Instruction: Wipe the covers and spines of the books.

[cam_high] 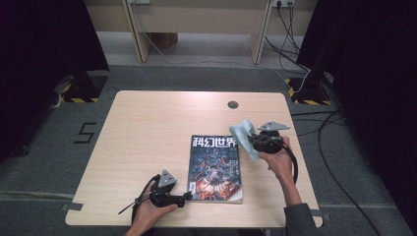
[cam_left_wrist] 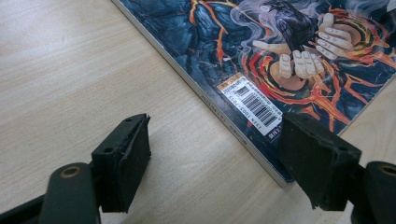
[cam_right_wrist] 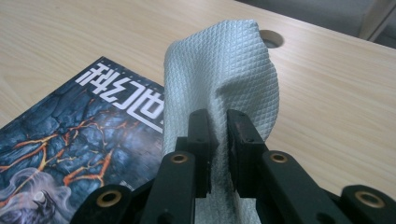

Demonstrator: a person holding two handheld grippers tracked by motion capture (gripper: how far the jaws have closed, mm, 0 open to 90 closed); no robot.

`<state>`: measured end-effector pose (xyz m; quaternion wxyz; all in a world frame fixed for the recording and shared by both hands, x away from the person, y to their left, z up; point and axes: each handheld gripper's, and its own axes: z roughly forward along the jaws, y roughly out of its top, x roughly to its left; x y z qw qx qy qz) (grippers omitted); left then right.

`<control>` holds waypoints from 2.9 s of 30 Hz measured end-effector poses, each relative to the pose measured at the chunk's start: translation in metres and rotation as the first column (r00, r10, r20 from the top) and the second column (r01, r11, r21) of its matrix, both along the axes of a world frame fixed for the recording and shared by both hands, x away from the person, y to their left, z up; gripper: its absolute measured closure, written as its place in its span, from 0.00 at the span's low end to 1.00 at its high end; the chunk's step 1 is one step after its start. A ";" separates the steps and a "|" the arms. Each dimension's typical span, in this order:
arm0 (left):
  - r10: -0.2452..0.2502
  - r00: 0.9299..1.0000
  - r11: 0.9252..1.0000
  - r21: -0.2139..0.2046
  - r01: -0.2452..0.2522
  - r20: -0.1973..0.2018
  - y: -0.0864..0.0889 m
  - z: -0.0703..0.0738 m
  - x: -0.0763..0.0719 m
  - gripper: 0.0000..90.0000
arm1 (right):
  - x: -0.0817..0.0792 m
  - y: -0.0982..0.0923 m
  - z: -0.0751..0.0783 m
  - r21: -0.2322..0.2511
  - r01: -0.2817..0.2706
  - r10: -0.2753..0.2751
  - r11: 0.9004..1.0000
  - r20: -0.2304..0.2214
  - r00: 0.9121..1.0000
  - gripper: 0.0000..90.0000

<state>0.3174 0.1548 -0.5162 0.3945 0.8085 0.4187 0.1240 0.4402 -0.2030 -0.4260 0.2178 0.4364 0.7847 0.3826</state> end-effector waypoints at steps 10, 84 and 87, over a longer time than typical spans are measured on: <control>-0.001 1.000 1.000 -0.002 0.001 0.000 0.000 0.000 0.000 0.27 | -0.014 -0.048 -0.003 0.009 0.095 -0.095 0.995 -0.012 0.995 0.90; -0.001 1.000 1.000 0.003 0.001 -0.004 0.000 0.000 0.001 0.26 | -0.049 0.051 -0.068 -0.073 -0.200 0.175 0.977 -0.263 0.949 0.34; -0.001 1.000 1.000 0.015 0.001 -0.003 0.002 0.001 0.003 0.25 | -0.050 0.051 -0.068 -0.077 -0.210 0.183 0.975 -0.262 0.947 0.33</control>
